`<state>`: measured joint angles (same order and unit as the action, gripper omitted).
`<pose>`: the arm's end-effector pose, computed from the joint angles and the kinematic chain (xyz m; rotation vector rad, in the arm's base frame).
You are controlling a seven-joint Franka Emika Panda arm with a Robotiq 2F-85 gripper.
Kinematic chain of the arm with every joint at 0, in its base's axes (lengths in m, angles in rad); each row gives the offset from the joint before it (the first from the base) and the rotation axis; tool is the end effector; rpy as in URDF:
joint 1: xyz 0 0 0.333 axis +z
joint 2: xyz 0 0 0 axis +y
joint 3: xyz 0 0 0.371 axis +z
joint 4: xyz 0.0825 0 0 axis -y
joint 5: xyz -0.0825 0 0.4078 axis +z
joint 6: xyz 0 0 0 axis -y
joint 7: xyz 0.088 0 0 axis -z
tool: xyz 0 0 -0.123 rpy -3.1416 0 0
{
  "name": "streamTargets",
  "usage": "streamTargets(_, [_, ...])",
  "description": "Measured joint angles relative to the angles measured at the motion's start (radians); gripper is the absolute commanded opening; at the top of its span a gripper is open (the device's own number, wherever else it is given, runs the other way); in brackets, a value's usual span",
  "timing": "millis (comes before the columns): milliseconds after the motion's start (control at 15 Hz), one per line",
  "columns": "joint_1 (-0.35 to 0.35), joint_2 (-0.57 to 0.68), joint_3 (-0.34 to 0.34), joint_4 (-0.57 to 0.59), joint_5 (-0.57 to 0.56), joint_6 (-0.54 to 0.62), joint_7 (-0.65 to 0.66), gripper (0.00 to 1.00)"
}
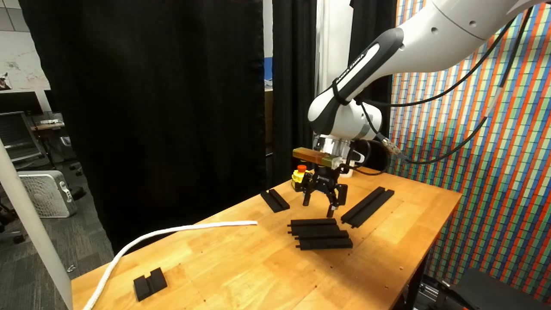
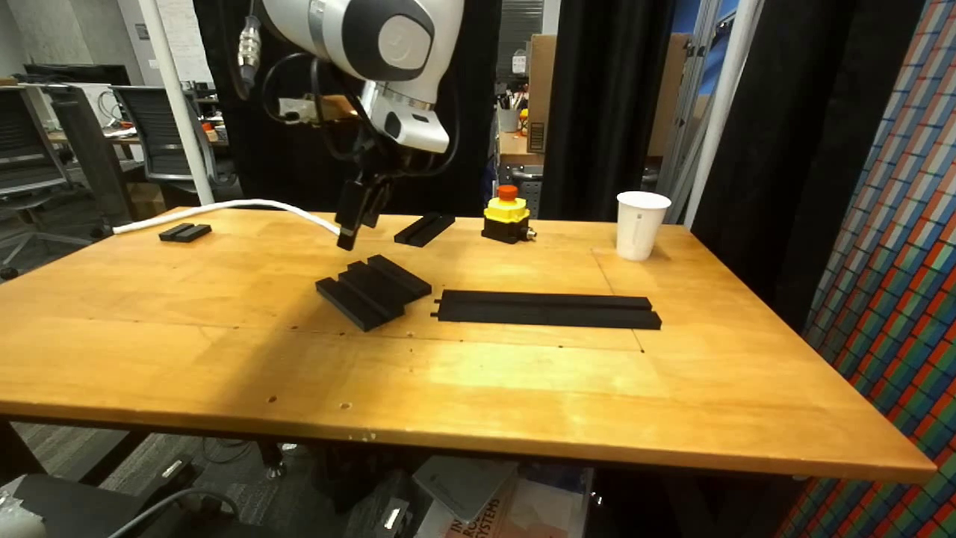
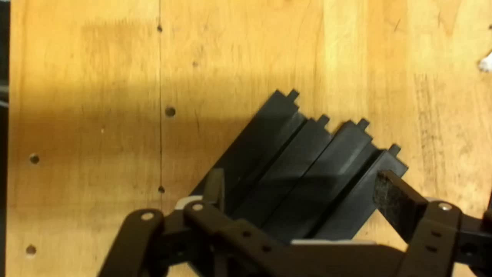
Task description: Put the black objects in a line
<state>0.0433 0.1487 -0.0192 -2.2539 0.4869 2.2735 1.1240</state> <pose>0.5462 0.0305 0.3114 -2.1695 1.9065 0.4285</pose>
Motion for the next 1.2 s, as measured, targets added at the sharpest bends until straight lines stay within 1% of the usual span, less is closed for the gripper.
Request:
streamTargets(133, [0.016,0.007,0.031,0.0,0.048,0.033,0.029,1.0])
streamTargets(333, [0.036,0.028,0.049,-0.001,0.053,0.117,0.096,1.0])
streamTargets(533, [0.049,0.051,0.051,-0.002,0.047,0.153,0.167,1.0])
streamTargets(733, [0.071,0.054,0.051,-0.023,0.007,0.168,0.285,1.0])
streamTargets(1000, [0.127,0.015,0.056,-0.092,-0.081,0.199,0.503,1.0])
streamTargets(1200, [0.158,-0.027,0.071,-0.152,-0.171,0.221,0.67,1.0])
